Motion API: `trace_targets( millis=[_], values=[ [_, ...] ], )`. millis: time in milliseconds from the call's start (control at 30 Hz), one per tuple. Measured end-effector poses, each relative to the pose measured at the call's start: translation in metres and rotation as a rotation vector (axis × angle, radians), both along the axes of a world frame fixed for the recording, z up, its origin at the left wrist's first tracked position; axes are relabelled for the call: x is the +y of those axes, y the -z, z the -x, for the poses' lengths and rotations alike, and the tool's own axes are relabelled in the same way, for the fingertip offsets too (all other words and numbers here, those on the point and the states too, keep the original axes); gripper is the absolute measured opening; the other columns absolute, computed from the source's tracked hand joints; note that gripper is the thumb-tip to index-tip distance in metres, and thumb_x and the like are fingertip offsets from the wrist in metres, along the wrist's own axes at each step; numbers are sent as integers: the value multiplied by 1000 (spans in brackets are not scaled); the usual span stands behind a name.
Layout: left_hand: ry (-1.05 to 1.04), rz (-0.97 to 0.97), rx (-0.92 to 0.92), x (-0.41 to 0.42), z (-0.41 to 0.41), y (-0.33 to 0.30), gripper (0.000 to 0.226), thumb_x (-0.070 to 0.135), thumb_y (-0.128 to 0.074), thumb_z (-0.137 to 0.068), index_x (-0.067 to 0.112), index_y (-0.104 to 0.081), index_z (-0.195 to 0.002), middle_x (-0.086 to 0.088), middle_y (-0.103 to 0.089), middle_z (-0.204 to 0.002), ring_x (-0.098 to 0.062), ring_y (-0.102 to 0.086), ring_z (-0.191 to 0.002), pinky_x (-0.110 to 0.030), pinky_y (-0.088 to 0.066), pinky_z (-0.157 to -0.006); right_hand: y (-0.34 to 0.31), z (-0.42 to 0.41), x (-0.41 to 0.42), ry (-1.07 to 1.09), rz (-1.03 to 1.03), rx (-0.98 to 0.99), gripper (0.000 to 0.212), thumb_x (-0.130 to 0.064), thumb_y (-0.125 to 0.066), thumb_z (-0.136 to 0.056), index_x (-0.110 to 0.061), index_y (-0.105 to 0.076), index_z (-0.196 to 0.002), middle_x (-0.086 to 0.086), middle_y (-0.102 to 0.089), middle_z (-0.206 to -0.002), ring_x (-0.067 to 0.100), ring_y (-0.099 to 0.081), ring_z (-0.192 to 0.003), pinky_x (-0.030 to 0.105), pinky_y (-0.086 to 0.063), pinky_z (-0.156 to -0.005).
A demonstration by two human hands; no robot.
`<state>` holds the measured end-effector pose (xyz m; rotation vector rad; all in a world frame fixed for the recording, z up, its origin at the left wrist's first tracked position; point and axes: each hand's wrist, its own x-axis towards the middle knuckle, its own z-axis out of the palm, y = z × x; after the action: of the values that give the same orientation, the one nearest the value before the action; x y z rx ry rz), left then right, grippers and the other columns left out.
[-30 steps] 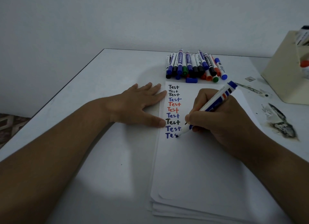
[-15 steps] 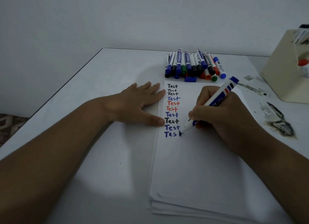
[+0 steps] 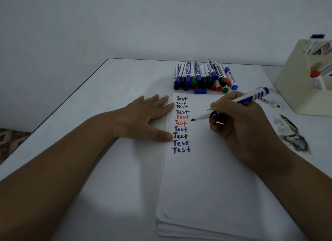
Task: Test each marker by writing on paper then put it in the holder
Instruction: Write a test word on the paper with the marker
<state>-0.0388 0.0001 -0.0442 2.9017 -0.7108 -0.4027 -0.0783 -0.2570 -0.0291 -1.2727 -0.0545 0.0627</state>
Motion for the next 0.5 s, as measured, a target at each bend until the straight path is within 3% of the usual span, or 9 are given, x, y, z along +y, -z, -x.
trace_targets(
  millis=[167,300,400,500],
  values=[
    [-18,68,39,-1,4,-3,113,95,-38,-63,45,0,-156,23,15,-162,5,20,-146,-35,13,-123,1,-11,-13,227,-310,46,11,-2,-66,-91,-12,-65,-85,6,-69,-73,16,-67,-66,27,-57,-61],
    [-41,107,45,-1,4,-3,109,94,-43,-66,45,-7,-157,23,10,-162,5,16,-147,-32,11,-122,5,-20,-22,421,-442,56,12,-2,-71,-89,-13,-66,-89,4,-72,-85,14,-72,-79,28,-58,-71],
    [-152,244,-35,-9,4,-4,91,85,-53,-71,44,-35,-151,24,-19,-160,2,-11,-147,-27,-9,-121,6,-23,-23,471,-467,85,13,0,-70,-89,-13,-66,-91,8,-70,-93,17,-72,-85,29,-60,-77],
    [-236,340,-292,-27,-8,-5,62,73,-59,-78,38,-60,-129,21,-54,-134,-2,-44,-126,-30,-36,-110,8,-25,-22,468,-434,101,15,0,-71,-88,-13,-67,-93,13,-70,-103,22,-71,-92,32,-61,-83]
  ],
)
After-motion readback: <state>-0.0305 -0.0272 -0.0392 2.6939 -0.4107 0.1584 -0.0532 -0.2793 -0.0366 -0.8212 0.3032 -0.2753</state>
